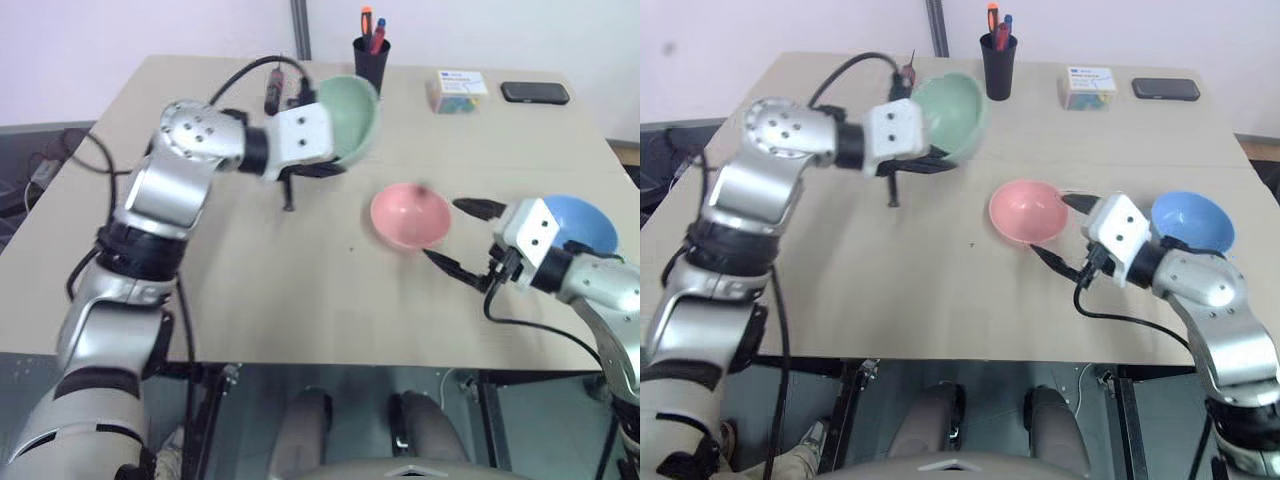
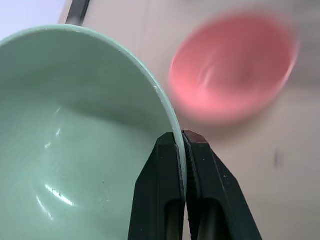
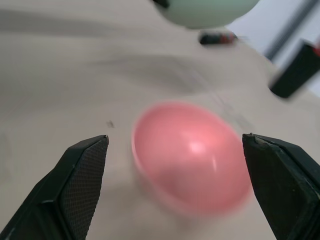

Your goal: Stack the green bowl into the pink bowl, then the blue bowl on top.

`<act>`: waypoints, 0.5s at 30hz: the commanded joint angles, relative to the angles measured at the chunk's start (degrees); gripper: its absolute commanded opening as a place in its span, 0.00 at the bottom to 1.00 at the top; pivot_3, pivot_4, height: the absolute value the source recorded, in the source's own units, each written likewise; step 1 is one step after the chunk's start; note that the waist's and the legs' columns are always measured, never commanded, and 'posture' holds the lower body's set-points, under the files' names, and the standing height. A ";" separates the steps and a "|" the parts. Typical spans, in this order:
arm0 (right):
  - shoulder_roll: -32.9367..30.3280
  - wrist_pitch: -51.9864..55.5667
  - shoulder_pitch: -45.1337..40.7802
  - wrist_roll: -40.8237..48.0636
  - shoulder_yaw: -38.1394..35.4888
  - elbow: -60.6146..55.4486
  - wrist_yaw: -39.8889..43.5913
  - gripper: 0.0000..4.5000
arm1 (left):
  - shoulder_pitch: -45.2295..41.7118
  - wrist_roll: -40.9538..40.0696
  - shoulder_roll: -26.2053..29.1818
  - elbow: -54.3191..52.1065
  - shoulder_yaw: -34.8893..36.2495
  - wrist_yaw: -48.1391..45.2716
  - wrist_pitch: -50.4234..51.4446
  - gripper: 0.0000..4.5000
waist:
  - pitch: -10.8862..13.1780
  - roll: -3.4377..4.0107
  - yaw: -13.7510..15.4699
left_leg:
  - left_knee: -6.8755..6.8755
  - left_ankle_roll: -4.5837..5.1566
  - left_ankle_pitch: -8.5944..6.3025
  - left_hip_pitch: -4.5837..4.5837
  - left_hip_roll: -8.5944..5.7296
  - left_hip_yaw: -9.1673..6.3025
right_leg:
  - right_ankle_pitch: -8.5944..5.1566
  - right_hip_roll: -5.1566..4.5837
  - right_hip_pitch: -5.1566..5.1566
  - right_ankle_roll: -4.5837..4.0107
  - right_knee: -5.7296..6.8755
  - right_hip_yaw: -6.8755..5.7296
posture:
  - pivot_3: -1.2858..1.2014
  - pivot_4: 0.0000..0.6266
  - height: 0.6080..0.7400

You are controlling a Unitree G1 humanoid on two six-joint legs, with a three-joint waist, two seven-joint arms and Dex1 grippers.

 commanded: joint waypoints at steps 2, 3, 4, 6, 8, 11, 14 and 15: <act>0.18 2.68 5.94 -1.54 -4.69 -8.65 -5.88 1.00 | -3.67 2.82 -7.24 13.41 -4.87 -3.57 -12.66 0.00 | 0.00 0.03 -1.47 | 0.00 0.00 0.00 0.05 0.02 0.05 | 0.00 0.04 -0.02 0.00 0.08 0.09 | 0.52 0.24 1.00; 0.18 3.30 7.24 -1.94 -5.03 -9.73 -6.76 1.00 | -4.13 2.47 -8.65 15.32 -5.37 -5.03 -13.59 0.00 | 0.00 0.03 -1.77 | 0.00 0.01 0.00 0.04 0.02 0.04 | 0.00 0.04 -0.04 0.00 0.11 0.10 | 0.52 0.24 1.00; 0.13 3.60 8.31 -2.38 -5.20 -10.64 -7.52 1.00 | -4.66 3.00 -9.72 17.59 -5.85 -5.53 -15.76 0.00 | 0.00 0.02 -1.88 | -0.01 0.01 0.00 0.02 0.02 0.03 | -0.01 0.06 -0.09 -0.01 0.15 0.10 | 0.52 0.24 1.00; 0.29 4.15 9.72 -2.75 -5.46 -11.93 -8.88 1.00 | -5.61 4.27 -10.92 21.52 -6.51 -6.40 -20.00 0.16 | 0.01 0.02 -1.92 | -0.01 0.01 0.00 -0.03 0.03 0.03 | -0.01 0.07 -0.12 -0.01 0.17 0.11 | 0.52 0.24 1.00; 0.18 5.09 10.90 -3.51 -6.24 -12.14 -10.26 1.00 | -6.56 4.25 -11.74 24.24 -6.55 -8.39 -22.86 0.32 | 0.02 0.01 -1.90 | 0.01 0.01 0.00 -0.03 0.04 0.05 | -0.01 0.08 -0.14 0.00 0.17 0.13 | 0.52 0.24 1.00; -0.57 6.11 11.62 -4.48 -6.89 -10.87 -11.32 1.00 | -7.69 2.84 -12.62 25.81 -5.21 -9.84 -24.45 0.54 | 0.01 0.00 -1.58 | 0.03 0.01 0.00 -0.03 0.03 0.03 | -0.01 0.07 -0.10 0.00 0.16 0.12 | 0.52 0.24 1.00; -1.92 6.59 11.02 -6.50 -6.54 -8.07 -12.29 1.00 | -7.42 0.59 -11.76 23.65 -3.37 -12.31 -22.40 0.79 | 0.01 0.00 -1.50 | 0.03 0.01 0.00 -0.05 0.02 0.02 | -0.01 0.06 -0.11 0.00 0.15 0.10 | 0.52 0.24 1.00; -3.16 7.02 9.90 -8.16 -6.03 -5.36 -12.85 1.00 | -6.45 -1.72 -10.19 20.28 -1.90 -14.28 -19.51 0.79 | 0.02 -0.01 -1.57 | 0.03 0.01 0.00 -0.05 0.02 0.00 | -0.01 0.06 -0.10 0.00 0.14 0.09 | 0.52 0.24 1.00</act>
